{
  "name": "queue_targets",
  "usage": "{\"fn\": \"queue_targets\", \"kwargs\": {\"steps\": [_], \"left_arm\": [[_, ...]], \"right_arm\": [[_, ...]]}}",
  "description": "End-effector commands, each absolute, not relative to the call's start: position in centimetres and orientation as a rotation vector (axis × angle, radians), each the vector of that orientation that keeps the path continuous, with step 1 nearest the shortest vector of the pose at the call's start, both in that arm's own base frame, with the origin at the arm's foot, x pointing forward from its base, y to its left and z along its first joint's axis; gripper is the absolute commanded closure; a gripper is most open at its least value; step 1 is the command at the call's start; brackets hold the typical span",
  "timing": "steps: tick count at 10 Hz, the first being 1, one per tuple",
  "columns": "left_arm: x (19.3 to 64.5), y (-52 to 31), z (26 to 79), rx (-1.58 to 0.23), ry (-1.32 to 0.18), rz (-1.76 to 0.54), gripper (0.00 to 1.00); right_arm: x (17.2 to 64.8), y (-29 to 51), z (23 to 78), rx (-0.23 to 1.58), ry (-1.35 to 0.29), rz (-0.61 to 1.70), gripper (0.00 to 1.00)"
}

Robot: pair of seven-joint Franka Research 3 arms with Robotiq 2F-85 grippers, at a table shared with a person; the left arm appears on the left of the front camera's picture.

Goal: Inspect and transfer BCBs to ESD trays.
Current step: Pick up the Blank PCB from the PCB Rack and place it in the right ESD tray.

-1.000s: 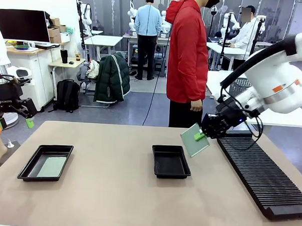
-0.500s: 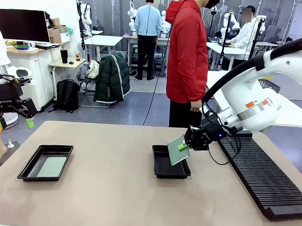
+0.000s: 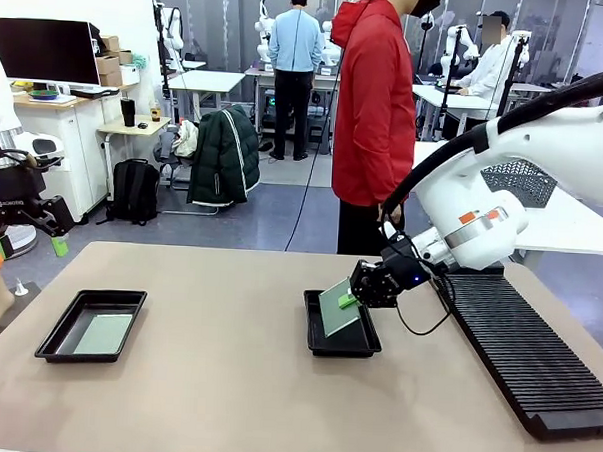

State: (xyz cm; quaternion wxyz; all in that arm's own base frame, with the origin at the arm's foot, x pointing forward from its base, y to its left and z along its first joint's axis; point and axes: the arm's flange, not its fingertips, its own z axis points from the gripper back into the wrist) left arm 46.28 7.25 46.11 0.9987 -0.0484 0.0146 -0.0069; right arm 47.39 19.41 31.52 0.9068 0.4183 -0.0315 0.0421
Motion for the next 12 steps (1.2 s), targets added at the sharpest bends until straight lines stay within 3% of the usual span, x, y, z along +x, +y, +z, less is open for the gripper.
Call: {"fn": "queue_targets", "kwargs": {"steps": [1, 12], "left_arm": [[46.3, 7.4, 45.9, -0.100, 0.021, -0.019, 0.00], [46.3, 7.4, 45.9, -0.100, 0.021, -0.019, 0.00]], "right_arm": [[48.3, 20.4, 30.4, 0.868, -0.088, 0.066, 0.98], [48.4, 20.9, 28.1, 0.837, -0.023, 0.049, 0.98]]}}
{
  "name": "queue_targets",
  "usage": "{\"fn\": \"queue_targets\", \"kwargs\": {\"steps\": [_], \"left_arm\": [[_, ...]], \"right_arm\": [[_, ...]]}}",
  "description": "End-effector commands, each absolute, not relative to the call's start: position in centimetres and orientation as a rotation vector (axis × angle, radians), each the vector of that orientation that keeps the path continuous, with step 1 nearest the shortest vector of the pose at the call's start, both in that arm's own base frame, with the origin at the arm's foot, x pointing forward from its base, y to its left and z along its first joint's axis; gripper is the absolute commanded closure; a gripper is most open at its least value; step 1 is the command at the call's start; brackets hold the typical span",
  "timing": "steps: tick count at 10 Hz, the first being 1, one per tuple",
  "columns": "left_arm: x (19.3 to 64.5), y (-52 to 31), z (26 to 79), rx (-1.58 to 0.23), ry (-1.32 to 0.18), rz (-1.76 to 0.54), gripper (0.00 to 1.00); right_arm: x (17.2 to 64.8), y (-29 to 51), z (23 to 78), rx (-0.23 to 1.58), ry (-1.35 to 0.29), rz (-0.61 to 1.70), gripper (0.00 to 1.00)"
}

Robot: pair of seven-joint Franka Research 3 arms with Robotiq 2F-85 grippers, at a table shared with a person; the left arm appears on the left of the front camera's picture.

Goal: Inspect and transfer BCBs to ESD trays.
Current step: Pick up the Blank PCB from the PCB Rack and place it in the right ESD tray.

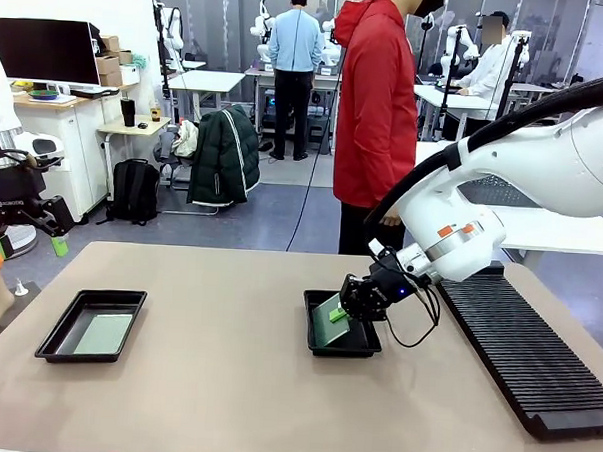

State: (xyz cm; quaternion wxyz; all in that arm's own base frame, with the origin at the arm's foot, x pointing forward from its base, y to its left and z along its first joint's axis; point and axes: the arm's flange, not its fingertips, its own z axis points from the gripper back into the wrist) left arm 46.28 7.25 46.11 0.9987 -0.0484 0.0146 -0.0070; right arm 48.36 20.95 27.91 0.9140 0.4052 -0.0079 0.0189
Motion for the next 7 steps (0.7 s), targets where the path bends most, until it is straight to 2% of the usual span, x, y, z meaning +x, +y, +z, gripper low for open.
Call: {"fn": "queue_targets", "kwargs": {"steps": [1, 6, 7], "left_arm": [[46.29, 7.38, 45.88, -0.100, 0.021, -0.019, 0.00], [46.29, 7.38, 45.88, -0.100, 0.021, -0.019, 0.00], [46.29, 7.38, 45.88, -0.100, 0.021, -0.019, 0.00]], "right_arm": [[48.40, 20.94, 28.14, 0.837, -0.023, 0.049, 0.98], [48.38, 20.94, 27.97, 0.835, -0.018, 0.040, 0.98], [48.47, 21.02, 28.24, 0.806, -0.022, 0.019, 0.80]]}}
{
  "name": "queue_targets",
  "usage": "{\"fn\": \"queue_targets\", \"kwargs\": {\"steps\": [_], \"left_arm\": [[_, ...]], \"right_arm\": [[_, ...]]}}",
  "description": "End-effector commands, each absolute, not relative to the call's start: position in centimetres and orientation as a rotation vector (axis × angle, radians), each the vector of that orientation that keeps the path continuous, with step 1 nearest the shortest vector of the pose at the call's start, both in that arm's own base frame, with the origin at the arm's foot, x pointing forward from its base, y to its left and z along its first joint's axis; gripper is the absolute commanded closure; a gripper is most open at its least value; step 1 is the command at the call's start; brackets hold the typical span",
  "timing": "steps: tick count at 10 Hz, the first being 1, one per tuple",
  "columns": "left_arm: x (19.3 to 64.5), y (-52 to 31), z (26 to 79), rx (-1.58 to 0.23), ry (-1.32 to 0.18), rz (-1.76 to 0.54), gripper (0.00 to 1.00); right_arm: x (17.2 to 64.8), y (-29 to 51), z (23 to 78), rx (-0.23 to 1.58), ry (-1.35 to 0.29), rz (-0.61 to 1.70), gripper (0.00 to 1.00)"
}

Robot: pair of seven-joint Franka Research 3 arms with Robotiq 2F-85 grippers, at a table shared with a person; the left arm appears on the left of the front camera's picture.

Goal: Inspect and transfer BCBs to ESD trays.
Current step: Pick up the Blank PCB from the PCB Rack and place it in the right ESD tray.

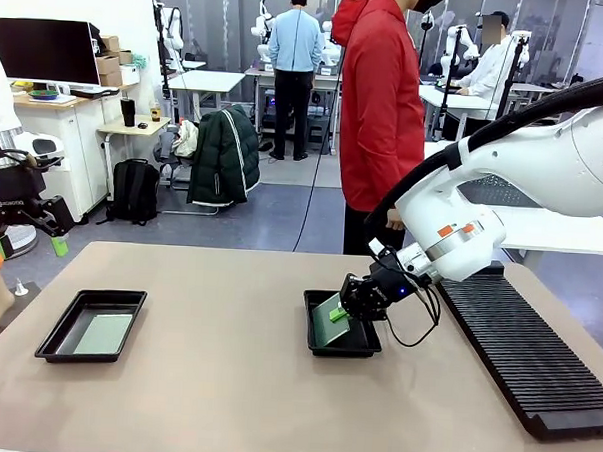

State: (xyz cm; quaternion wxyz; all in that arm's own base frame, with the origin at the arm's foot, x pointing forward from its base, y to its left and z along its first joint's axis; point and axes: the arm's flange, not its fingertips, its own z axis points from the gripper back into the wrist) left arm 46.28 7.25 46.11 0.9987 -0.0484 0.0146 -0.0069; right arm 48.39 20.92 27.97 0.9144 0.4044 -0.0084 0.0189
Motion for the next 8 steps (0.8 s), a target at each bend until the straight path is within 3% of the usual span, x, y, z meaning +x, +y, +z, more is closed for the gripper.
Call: {"fn": "queue_targets", "kwargs": {"steps": [1, 2, 3, 4, 5, 6, 7, 8], "left_arm": [[46.3, 7.4, 45.9, -0.100, 0.021, -0.019, 0.00], [46.3, 7.4, 45.9, -0.100, 0.021, -0.019, 0.00], [46.3, 7.4, 45.9, -0.100, 0.021, -0.019, 0.00], [46.3, 7.4, 45.9, -0.100, 0.021, -0.019, 0.00], [46.3, 7.4, 45.9, -0.100, 0.021, -0.019, 0.00], [46.3, 7.4, 45.9, -0.100, 0.021, -0.019, 0.00], [46.3, 7.4, 45.9, -0.100, 0.021, -0.019, 0.00], [46.3, 7.4, 45.9, -0.100, 0.021, -0.019, 0.00]], "right_arm": [[48.4, 21.0, 28.5, 0.787, -0.018, 0.016, 0.79], [48.4, 21.0, 29.0, 0.766, -0.029, 0.017, 0.61], [48.5, 21.1, 29.6, 0.736, -0.031, 0.021, 0.59], [48.4, 21.5, 30.3, 0.684, -0.042, 0.026, 0.41], [48.5, 21.7, 31.1, 0.642, -0.055, 0.031, 0.40], [48.6, 22.1, 32.0, 0.592, -0.061, 0.039, 0.22], [48.8, 22.6, 33.1, 0.511, -0.072, 0.044, 0.21], [48.9, 22.9, 34.2, 0.438, -0.075, 0.054, 0.03]]}}
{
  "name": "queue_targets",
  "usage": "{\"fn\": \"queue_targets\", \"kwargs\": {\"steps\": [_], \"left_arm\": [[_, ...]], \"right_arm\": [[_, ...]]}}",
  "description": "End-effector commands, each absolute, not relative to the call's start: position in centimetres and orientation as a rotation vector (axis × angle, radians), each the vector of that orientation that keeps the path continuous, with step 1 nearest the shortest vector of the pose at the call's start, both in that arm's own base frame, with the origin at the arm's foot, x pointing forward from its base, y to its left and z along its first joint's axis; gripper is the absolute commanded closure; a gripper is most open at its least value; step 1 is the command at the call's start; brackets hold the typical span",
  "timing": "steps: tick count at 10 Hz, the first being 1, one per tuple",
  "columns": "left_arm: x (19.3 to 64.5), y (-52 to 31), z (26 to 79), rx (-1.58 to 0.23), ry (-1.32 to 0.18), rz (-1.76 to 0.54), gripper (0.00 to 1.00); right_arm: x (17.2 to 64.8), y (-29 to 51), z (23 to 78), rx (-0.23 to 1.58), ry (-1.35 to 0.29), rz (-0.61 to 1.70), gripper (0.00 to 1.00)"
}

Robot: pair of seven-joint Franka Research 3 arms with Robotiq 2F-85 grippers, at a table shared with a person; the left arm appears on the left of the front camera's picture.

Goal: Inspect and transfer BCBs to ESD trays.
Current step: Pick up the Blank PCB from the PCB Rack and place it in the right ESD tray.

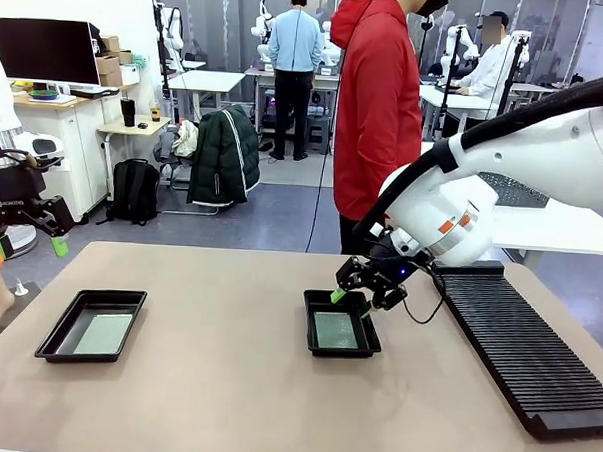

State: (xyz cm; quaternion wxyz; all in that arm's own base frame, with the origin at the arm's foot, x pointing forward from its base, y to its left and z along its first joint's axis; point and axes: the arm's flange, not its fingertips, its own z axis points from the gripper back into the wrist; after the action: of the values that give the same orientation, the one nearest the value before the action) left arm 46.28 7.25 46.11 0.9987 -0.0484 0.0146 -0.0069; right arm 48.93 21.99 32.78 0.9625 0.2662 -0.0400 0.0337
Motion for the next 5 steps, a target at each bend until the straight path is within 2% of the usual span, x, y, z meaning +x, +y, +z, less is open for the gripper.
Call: {"fn": "queue_targets", "kwargs": {"steps": [1, 5], "left_arm": [[46.3, 7.4, 45.9, -0.100, 0.021, -0.019, 0.00], [46.3, 7.4, 45.9, -0.100, 0.021, -0.019, 0.00]], "right_arm": [[49.0, 23.2, 35.3, 0.374, -0.079, 0.069, 0.02], [49.4, 23.4, 39.0, 0.162, -0.062, 0.113, 0.00]]}}
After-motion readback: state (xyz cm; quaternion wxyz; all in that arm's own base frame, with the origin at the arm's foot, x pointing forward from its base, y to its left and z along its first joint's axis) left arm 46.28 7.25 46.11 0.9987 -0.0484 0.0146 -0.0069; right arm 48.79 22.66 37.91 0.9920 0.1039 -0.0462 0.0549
